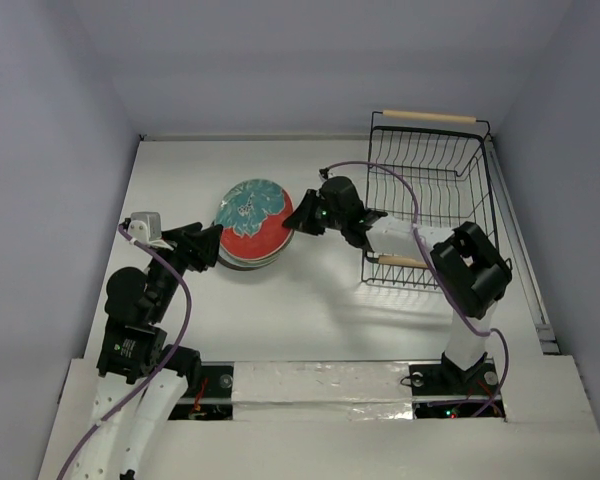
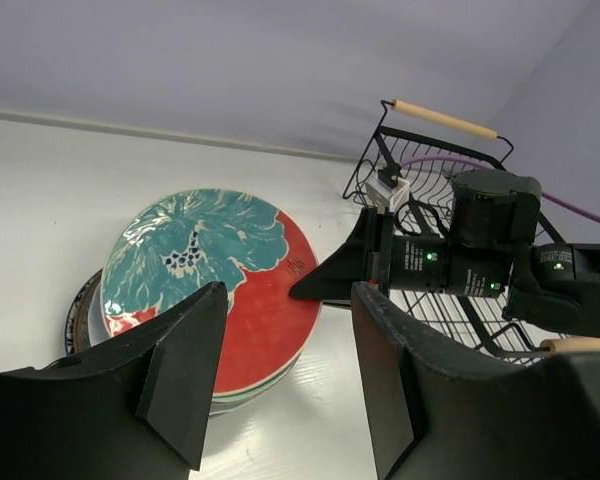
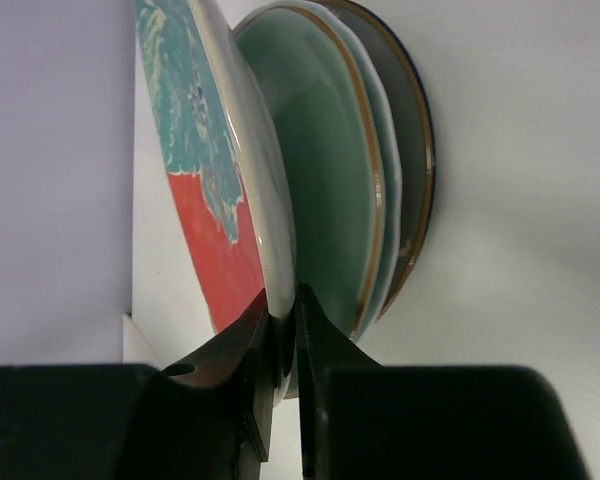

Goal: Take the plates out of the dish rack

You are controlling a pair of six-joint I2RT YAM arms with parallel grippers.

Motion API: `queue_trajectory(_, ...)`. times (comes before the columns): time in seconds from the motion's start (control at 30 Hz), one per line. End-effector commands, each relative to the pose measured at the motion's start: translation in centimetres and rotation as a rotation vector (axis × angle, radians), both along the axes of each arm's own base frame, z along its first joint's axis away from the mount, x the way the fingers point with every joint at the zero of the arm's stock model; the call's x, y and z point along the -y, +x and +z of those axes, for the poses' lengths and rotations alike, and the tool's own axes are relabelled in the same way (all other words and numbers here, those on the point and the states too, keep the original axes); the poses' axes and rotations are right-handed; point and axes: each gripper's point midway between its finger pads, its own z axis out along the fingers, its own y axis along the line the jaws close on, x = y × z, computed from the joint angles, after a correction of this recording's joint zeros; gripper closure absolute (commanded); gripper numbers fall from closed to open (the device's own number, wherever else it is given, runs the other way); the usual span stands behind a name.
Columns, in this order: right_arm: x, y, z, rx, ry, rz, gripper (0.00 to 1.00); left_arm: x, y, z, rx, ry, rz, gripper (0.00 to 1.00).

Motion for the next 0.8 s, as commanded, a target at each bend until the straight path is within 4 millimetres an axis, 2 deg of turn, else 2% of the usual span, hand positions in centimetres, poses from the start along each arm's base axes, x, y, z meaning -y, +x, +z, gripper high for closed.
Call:
queue_trajectory(0.0, -3.3, 0.8, 10.1, 0.218, 0.236, 0.054, 0.82, 0.2, -0.2, 2.2, 0.064, -0.015, -0.016, 0.5)
queue_trajectory(0.1, -3.3, 0.5, 9.1, 0.204, 0.211, 0.049, 0.66, 0.2, -0.3, 2.2, 0.065, -0.015, -0.015, 0.48)
queue_trajectory(0.13, -3.2, 0.5, 8.8, 0.206, 0.198, 0.046, 0.57, 0.2, -0.3, 2.3, 0.067, -0.015, -0.015, 0.48)
queue_trajectory(0.27, -3.1, 0.2, 7.7, 0.198, 0.164, 0.037, 0.48, 0.3, -0.4, 2.3, 0.069, -0.015, -0.022, 0.46)
queue_trajectory(0.37, -2.8, 0.1, 7.2, 0.201, 0.129, 0.019, 0.46, 0.3, -0.5, 2.4, 0.073, -0.016, -0.024, 0.45)
queue_trajectory(0.4, -2.5, 0.2, 6.7, 0.194, 0.106, 0.005, 0.42, 0.3, -0.5, 2.4, 0.074, -0.014, -0.024, 0.43)
queue_trajectory(0.47, -1.9, 0.2, 7.2, 0.222, 0.074, -0.02, 0.35, 0.3, -0.5, 2.4, 0.075, -0.015, -0.024, 0.41)
queue_trajectory(0.5, -1.8, -0.2, 6.8, 0.216, 0.048, -0.024, 0.33, 0.3, -0.6, 2.6, 0.08, -0.014, -0.023, 0.41)
queue_trajectory(0.57, -1.0, 0.0, 7.6, 0.251, 0.01, -0.06, 0.21, 0.0, -0.5, 2.6, 0.081, -0.016, -0.014, 0.39)
queue_trajectory(0.6, -0.5, 0.0, 7.3, 0.247, -0.017, -0.074, 0.2, 0.0, -0.5, 2.6, 0.081, -0.016, -0.013, 0.38)
queue_trajectory(0.63, -0.6, -0.4, 7.5, 0.258, -0.031, -0.072, 0.14, 0.0, -0.5, 2.7, 0.082, -0.018, -0.012, 0.38)
queue_trajectory(0.77, 0.8, -0.2, 9.0, 0.299, -0.079, -0.136, 0.14, -0.2, -0.5, 2.7, 0.081, -0.02, -0.003, 0.34)
